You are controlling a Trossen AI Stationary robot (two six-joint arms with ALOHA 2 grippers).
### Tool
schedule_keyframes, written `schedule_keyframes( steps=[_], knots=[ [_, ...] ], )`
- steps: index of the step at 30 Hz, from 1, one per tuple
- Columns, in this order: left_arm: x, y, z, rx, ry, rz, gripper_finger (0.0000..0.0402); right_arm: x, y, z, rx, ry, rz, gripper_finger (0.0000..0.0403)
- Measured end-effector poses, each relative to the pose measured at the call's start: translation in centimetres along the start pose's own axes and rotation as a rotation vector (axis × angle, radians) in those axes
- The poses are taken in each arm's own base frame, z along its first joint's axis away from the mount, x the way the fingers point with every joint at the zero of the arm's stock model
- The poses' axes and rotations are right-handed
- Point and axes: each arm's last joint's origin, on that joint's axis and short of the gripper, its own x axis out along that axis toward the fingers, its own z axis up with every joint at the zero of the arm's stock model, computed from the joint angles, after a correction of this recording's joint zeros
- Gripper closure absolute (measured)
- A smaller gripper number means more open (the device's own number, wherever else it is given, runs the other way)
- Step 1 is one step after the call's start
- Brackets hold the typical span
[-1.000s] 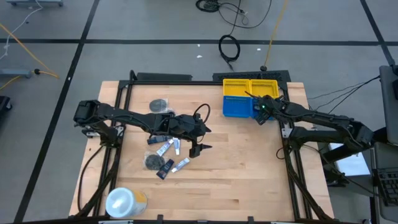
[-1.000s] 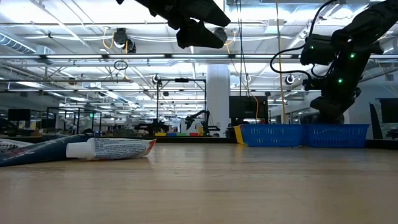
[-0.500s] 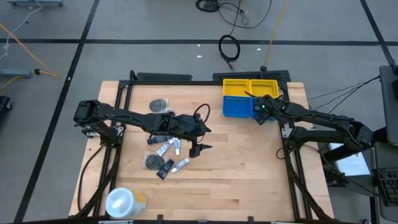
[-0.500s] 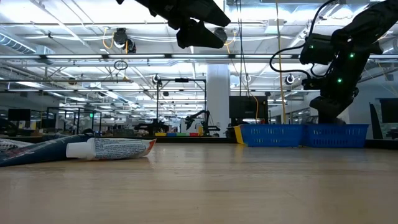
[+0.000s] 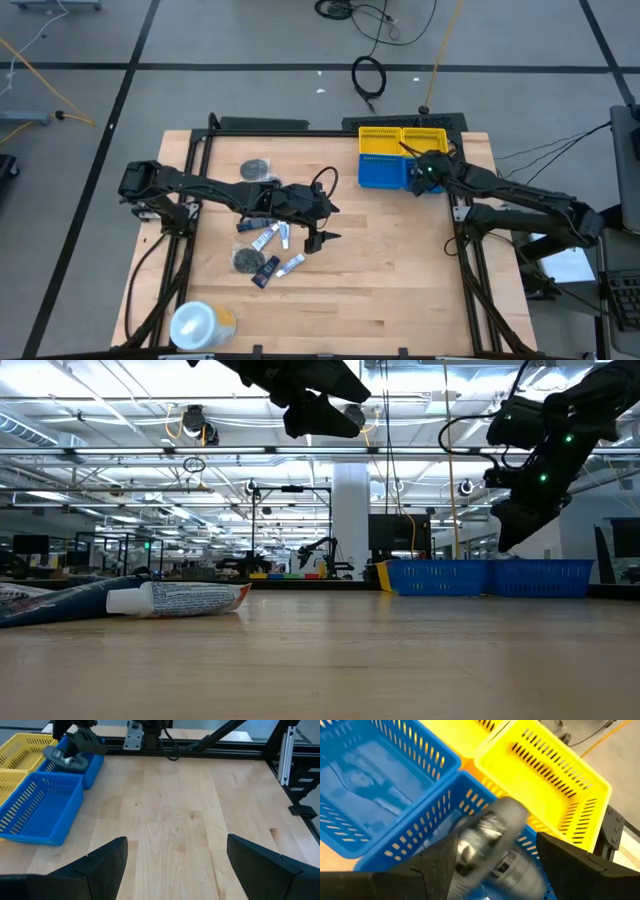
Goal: Pick & Place Travel size toiletries
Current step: Put the gray deodorant into the right blue basket, then put the black hairbrush into the right yellow basket
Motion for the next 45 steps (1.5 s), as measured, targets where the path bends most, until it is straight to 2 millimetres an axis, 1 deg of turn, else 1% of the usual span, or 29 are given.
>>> schedule_keyframes(
  steps=[5, 9, 12, 15, 18, 21, 24, 29, 32, 35, 41, 45],
  knots=[
    [0.0, 0.0, -0.4, -0.009, 0.042, 0.003, 0.0066, -0.9, -0.2, 0.1, 0.026, -0.047, 0.083, 0.014],
    [-0.5, 0.1, -0.9, -0.027, 0.113, 0.02, 0.0066, -1.5, -0.2, 0.1, 0.048, -0.075, 0.184, 0.014],
    [-1.2, 0.2, -1.5, -0.045, 0.188, 0.073, 0.0066, -1.9, 0.0, 0.3, 0.055, -0.107, 0.276, 0.014],
    [-1.8, 0.5, -1.9, -0.065, 0.248, 0.144, 0.0066, -2.5, 0.6, 0.7, 0.062, -0.161, 0.383, 0.014],
    [-2.3, 0.7, -2.5, -0.131, 0.302, 0.23, 0.0066, -3.2, 1.6, 1.3, 0.058, -0.226, 0.495, 0.0141],
    [-3.1, 1.1, -3.7, -0.18, 0.415, 0.356, 0.0066, -4.0, 2.8, 1.8, 0.032, -0.302, 0.583, 0.0143],
    [-3.8, 1.7, -4.4, -0.225, 0.469, 0.504, 0.0066, -4.8, 3.8, 2.1, 0.006, -0.366, 0.646, 0.0146],
    [-5.0, 3.3, -5.5, -0.311, 0.555, 0.721, 0.0066, -6.0, 5.3, 2.4, -0.027, -0.445, 0.733, 0.0147],
    [-5.4, 4.6, -6.1, -0.342, 0.563, 0.831, 0.0066, -6.3, 5.9, 2.3, -0.04, -0.465, 0.72, 0.0147],
    [-5.6, 6.3, -6.9, -0.39, 0.578, 0.893, 0.0066, -6.4, 6.5, 2.2, -0.051, -0.47, 0.699, 0.0147],
    [-6.3, 9.9, -8.3, -0.642, 0.538, 1.044, 0.0066, -6.5, 7.5, 2.1, -0.067, -0.474, 0.733, 0.0147],
    [-6.4, 11.7, -8.7, -0.724, 0.532, 1.066, 0.0066, -6.3, 8.1, 2.2, -0.069, -0.48, 0.722, 0.0147]
  ],
)
